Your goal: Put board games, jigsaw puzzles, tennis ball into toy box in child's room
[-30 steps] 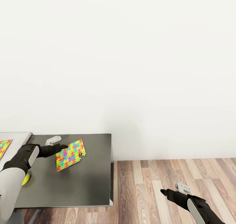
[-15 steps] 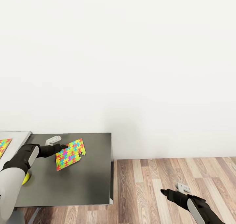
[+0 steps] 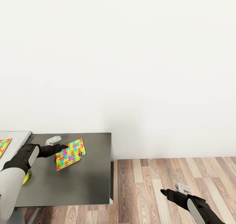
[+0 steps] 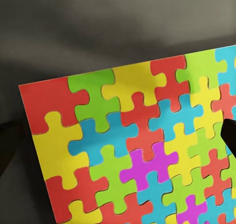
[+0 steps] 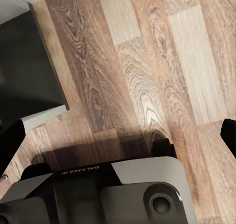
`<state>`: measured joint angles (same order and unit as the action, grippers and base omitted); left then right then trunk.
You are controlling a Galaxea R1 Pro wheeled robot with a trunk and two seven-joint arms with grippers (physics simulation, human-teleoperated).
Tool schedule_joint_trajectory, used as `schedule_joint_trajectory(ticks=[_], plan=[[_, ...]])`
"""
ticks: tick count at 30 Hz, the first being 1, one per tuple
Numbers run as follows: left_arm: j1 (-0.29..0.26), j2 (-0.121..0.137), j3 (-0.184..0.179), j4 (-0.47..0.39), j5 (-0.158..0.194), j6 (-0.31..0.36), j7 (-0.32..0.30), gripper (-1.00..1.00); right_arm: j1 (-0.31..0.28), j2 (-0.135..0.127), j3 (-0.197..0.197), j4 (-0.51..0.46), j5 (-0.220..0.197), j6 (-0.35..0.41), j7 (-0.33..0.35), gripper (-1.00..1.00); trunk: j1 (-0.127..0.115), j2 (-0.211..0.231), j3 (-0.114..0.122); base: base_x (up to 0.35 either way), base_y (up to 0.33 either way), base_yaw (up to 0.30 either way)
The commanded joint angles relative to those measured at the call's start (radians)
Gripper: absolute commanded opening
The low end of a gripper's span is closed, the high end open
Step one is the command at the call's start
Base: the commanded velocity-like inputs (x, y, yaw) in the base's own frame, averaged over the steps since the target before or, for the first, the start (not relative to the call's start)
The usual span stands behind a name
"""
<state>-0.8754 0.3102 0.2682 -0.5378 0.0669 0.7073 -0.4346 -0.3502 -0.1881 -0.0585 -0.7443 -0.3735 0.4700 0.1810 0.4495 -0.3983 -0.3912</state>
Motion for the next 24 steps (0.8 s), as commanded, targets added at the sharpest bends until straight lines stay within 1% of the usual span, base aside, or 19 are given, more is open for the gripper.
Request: schedule_joint_trajectory(ticks=[1, 7, 15, 24], plan=[[-0.001, 0.0, 0.003, -0.001, 0.007, 0.009, 0.001, 1.0, -0.001, 0.0, -0.003, -0.001, -0.002, 0.007, 0.003, 1.0, 0.001, -0.002, -0.002, 0.0, 0.0, 0.0], [-0.001, 0.0, 0.003, -0.001, 0.007, 0.009, 0.001, 1.0, -0.001, 0.0, -0.003, -0.001, -0.002, 0.007, 0.003, 1.0, 0.001, -0.002, -0.002, 0.0, -0.037, 0.0], [0.0, 0.0, 0.002, -0.001, 0.008, 0.011, 0.001, 1.0, -0.001, -0.001, -0.003, -0.001, -0.002, 0.006, 0.004, 1.0, 0.001, -0.002, -0.002, 0.0, -0.18, 0.0], [-0.001, 0.0, 0.002, -0.001, 0.008, 0.012, 0.0, 1.0, -0.001, -0.001, -0.003, -0.001, -0.002, 0.007, 0.003, 1.0, 0.001, -0.002, -0.002, 0.0, -0.029, 0.0]])
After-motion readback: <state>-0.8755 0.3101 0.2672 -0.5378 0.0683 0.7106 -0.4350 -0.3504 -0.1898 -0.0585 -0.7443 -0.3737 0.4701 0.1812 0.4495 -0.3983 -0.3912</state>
